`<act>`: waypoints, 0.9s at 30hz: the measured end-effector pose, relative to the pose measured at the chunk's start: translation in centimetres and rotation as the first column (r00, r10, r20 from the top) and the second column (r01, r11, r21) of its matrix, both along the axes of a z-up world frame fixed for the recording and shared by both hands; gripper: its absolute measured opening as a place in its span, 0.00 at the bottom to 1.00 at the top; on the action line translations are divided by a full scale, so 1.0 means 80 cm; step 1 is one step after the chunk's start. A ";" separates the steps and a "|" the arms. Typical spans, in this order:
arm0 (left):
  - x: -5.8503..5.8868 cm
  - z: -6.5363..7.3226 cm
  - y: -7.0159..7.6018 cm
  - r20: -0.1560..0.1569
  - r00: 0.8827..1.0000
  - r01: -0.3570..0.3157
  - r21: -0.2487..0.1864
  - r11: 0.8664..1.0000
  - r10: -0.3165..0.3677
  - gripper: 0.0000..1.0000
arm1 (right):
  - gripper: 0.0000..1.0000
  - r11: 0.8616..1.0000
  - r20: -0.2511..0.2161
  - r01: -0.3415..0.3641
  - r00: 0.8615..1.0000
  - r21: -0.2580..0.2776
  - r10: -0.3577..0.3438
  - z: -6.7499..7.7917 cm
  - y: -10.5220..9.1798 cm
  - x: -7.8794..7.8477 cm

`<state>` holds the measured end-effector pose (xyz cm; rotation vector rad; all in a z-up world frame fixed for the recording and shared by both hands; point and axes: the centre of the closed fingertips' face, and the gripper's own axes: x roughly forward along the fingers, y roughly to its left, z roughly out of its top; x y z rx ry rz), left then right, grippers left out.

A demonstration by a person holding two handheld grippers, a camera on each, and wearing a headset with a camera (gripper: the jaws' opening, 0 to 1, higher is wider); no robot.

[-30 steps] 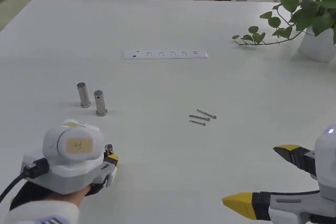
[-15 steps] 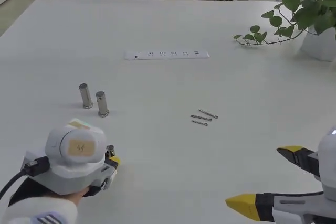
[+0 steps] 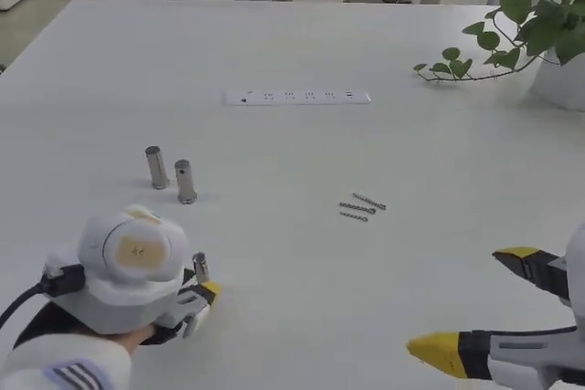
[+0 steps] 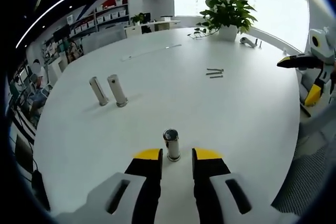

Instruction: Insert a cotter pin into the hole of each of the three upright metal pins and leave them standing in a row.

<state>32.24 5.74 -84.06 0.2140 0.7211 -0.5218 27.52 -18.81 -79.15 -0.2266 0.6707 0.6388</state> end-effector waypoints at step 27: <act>-0.038 0.028 0.019 -0.019 0.988 0.151 -0.078 0.985 -0.153 0.65 | 0.92 0.986 0.008 -0.163 0.987 -0.034 0.163 0.005 0.025 0.077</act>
